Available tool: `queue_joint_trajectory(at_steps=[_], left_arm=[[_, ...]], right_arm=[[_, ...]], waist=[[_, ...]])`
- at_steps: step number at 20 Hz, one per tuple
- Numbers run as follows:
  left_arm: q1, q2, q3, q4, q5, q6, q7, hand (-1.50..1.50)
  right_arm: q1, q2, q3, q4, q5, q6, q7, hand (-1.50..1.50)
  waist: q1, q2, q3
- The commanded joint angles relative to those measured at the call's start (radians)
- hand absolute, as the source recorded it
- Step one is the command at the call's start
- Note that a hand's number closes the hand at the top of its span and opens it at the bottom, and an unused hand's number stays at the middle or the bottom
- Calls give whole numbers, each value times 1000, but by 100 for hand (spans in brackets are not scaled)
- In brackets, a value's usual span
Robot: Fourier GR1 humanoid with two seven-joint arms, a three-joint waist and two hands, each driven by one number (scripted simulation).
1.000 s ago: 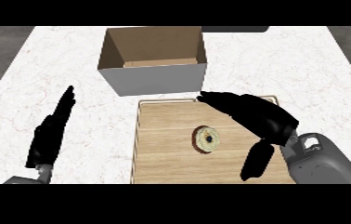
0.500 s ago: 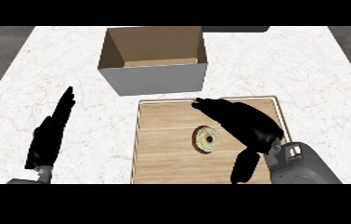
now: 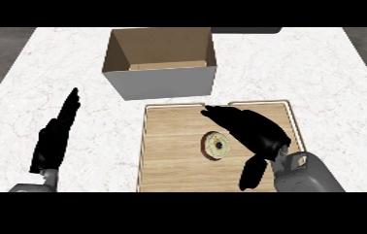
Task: Pick the cupcake from the tray and place it in the cardboard box
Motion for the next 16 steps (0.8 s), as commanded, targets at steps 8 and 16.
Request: queue_joint_trajectory(at_steps=[8,16], left_arm=[[-17,-62,64,-6,-63,-66,6,0],[75,-74,82,-132,-105,-101,43,0]], right_arm=[[-19,135,-32,71,118,27,-24,-150],[68,152,-19,77,204,-6,-82,-150]], waist=[[1,0,0],[2,-1,0]])
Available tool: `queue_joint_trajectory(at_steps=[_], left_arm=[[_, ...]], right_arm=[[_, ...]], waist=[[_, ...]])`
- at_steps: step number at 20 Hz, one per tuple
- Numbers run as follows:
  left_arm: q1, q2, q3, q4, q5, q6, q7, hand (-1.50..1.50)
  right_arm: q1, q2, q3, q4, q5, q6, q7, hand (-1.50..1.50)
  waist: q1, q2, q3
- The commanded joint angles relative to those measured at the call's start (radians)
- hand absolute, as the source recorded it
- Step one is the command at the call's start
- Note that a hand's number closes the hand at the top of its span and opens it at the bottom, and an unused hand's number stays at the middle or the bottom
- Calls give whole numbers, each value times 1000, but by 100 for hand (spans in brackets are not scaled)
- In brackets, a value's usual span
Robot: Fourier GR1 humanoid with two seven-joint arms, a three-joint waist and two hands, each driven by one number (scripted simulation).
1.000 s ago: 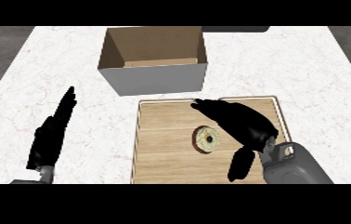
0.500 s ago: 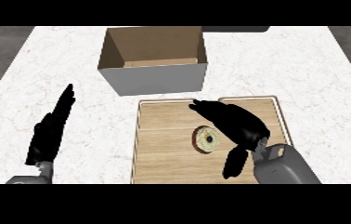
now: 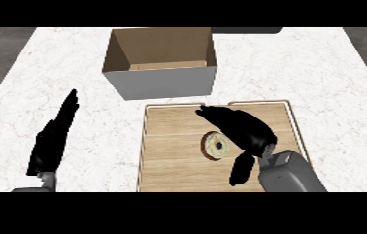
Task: Pick the cupcake from the tray and place it in the cardboard box
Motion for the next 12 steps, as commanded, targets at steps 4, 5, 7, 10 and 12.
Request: queue_joint_trajectory(at_steps=[4,5,7,10,12], left_arm=[[-15,-60,5,9,-47,-1,14,0],[-16,-67,-1,30,-46,-6,1,0],[33,-89,-20,-25,-87,20,0,0],[-66,-59,36,9,-51,-19,37,0],[-1,-36,66,-6,-46,-67,-2,0]], right_arm=[[62,33,48,-47,85,5,3,-150],[-11,74,54,86,110,-40,-29,-150],[56,-11,24,24,106,-9,-86,-150],[-33,16,-65,149,52,12,-127,150],[35,47,3,93,113,-21,-120,150]], waist=[[-2,0,0],[1,1,0],[0,0,0],[1,2,0],[1,0,0]])
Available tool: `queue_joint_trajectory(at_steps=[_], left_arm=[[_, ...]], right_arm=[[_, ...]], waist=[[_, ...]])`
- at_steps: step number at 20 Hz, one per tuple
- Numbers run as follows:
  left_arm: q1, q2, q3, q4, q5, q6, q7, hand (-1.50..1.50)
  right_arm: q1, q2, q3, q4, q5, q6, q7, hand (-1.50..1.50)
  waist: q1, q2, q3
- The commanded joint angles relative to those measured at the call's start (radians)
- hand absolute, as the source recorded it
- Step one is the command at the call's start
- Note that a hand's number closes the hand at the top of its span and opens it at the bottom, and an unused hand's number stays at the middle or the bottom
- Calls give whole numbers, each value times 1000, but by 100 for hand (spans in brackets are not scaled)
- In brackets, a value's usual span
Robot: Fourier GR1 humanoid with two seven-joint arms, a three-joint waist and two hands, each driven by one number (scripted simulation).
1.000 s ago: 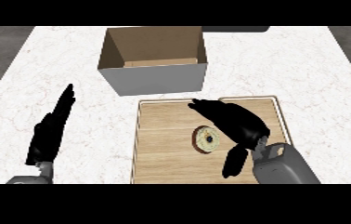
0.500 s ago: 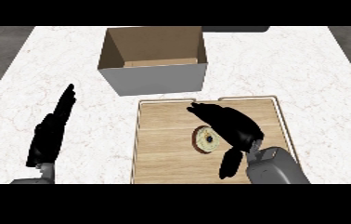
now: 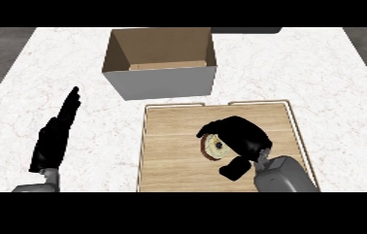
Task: Pick the cupcake from the tray and place it in the cardboard box
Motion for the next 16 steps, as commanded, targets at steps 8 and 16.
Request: queue_joint_trajectory(at_steps=[8,16], left_arm=[[28,-28,-4,-52,-31,-4,31,0],[-16,-29,-13,6,-35,-30,-37,0]], right_arm=[[32,49,75,13,207,-307,-80,150],[-351,-211,-183,312,141,-258,-412,150]], waist=[[1,-1,0],[77,33,2]])
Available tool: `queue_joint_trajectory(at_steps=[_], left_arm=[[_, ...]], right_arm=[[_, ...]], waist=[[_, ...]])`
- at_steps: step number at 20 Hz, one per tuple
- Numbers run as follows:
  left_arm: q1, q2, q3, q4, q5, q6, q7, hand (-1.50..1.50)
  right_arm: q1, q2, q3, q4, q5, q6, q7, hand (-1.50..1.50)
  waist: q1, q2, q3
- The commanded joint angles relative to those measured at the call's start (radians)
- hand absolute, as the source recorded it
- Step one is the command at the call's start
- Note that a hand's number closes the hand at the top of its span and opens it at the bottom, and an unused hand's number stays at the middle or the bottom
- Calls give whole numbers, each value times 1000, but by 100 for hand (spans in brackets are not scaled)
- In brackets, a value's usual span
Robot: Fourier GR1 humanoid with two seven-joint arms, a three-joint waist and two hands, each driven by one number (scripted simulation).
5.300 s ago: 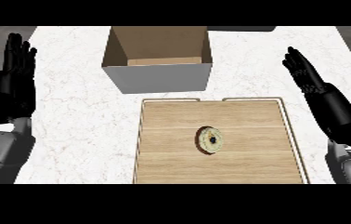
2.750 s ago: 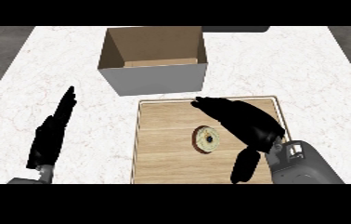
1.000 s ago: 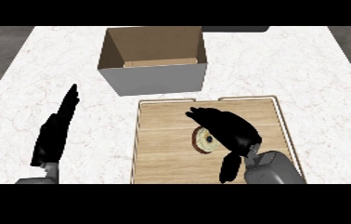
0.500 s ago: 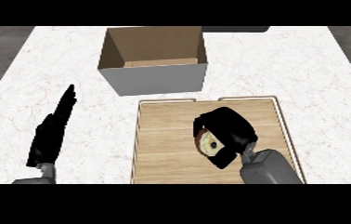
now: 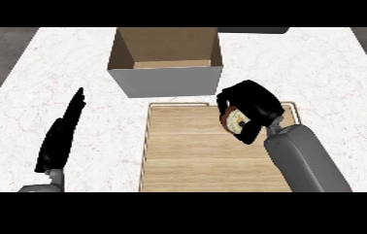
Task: Pick the cupcake from the tray and place it in the cardboard box
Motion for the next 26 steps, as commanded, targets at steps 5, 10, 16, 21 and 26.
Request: queue_joint_trajectory(at_steps=[5,10,16,21,26], left_arm=[[-71,-5,-18,0,10,-27,5,0],[-64,-3,-29,9,3,-37,-4,0],[-70,-16,-41,11,-8,-30,18,0],[-50,-6,-26,9,4,-39,10,0],[-21,-4,-11,11,0,-25,-24,0]], right_arm=[[-303,-272,-126,306,8,-61,-376,150],[-441,-313,-213,550,-28,-129,-541,150],[-570,-266,-337,696,-244,30,-770,150],[-723,-252,-356,805,-314,145,-830,150],[-827,-185,-337,890,-342,150,-805,150]], waist=[[78,38,4],[86,34,3],[81,30,3],[70,17,0],[58,11,-1]])
